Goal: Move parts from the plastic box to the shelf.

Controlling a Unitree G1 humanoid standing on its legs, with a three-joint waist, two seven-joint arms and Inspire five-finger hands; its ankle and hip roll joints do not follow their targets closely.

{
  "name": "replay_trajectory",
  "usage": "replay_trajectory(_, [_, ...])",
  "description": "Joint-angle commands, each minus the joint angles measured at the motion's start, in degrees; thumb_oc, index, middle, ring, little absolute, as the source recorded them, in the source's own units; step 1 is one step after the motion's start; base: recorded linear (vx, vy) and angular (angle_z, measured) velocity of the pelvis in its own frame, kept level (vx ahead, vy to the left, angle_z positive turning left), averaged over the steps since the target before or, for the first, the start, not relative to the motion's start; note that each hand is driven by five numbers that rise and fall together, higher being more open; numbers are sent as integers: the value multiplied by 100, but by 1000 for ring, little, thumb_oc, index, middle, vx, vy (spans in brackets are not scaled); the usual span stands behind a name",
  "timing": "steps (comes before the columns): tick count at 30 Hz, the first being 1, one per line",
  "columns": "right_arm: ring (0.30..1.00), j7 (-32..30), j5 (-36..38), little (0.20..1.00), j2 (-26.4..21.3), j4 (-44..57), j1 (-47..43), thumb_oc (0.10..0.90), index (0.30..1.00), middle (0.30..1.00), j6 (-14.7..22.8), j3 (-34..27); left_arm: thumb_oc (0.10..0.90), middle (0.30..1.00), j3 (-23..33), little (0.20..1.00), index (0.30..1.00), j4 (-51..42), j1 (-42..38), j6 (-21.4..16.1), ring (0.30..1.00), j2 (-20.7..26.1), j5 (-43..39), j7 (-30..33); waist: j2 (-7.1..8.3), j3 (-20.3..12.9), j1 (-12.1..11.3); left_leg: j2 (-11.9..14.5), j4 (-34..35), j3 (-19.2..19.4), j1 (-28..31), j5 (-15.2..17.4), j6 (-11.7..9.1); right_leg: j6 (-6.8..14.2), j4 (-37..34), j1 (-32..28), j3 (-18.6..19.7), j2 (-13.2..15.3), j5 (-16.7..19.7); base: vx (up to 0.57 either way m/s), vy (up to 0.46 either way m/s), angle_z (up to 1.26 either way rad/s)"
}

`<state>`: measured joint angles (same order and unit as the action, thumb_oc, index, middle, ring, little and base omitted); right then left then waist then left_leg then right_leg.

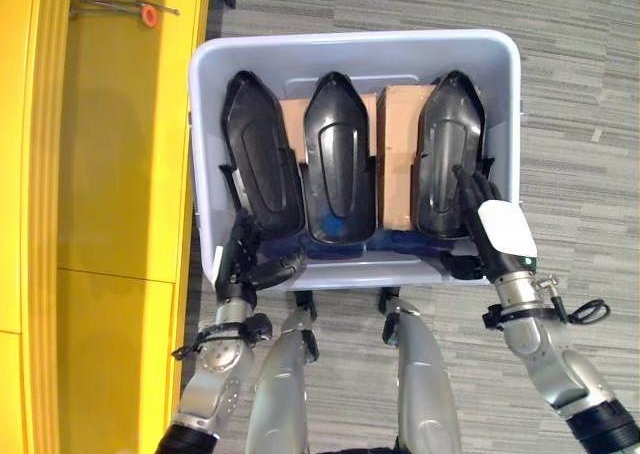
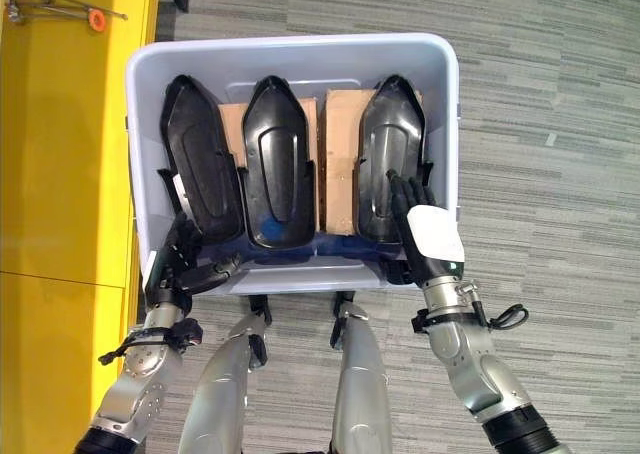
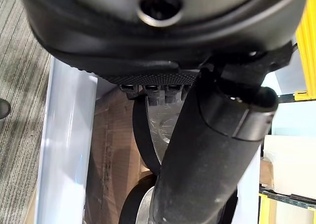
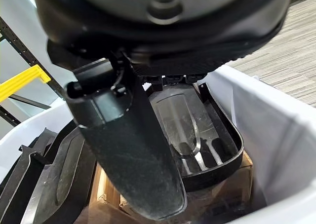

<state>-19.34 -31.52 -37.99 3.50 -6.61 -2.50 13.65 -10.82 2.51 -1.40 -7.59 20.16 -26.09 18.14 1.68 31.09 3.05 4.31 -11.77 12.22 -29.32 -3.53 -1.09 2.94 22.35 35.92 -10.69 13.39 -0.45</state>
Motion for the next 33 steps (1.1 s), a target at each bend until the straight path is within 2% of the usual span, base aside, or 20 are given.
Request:
replay_trajectory(1, [1000,-436,-239,1000,-180,306,-161,900,1000,1000,122,-244,900,1000,34,1000,1000,-255,436,-76,1000,225,157,43,25,-130,111,452,-1019,-222,-274,909,-386,804,-627,-178,162,841,548,0,0,0])
replay_trajectory(12, [1000,-351,-499,1000,-219,-111,-300,900,1000,1000,-22,-28,900,1000,27,1000,1000,-245,454,-96,1000,224,150,31,-23,-130,70,438,-1064,-249,-414,905,-383,802,-541,-64,160,857,518,0,0,0])
replay_trajectory(30, [1000,-473,-793,1000,141,-1341,-981,900,1000,1000,-309,637,900,1000,-52,1000,1000,-165,337,-176,1000,206,138,82,-207,-130,21,408,-1527,-264,-926,1048,-339,749,-33,496,343,895,351,-1,1,1])
replay_trajectory(31, [1000,-570,-809,1000,246,-1571,-1142,900,1000,1000,-378,731,900,1000,-93,1000,1000,-167,337,-181,1000,210,133,88,-268,-130,-13,402,-1613,-278,-1000,1084,-321,738,53,586,370,892,321,62,-1,3])
replay_trajectory(32, [1000,-571,-806,1000,253,-1585,-1122,900,1000,1000,-377,750,900,1000,-100,1000,1000,-158,367,-178,1000,210,132,87,-280,-130,-28,424,-1642,-313,-886,1236,-363,788,122,492,389,872,175,59,1,2])
replay_trajectory(33, [1000,-570,-796,1000,282,-1650,-1177,900,1000,1000,-392,787,900,1000,-114,1000,1000,-154,362,-176,1000,208,127,80,-287,-130,-32,427,-1672,-320,-910,1244,-357,785,158,522,405,870,164,67,3,1])
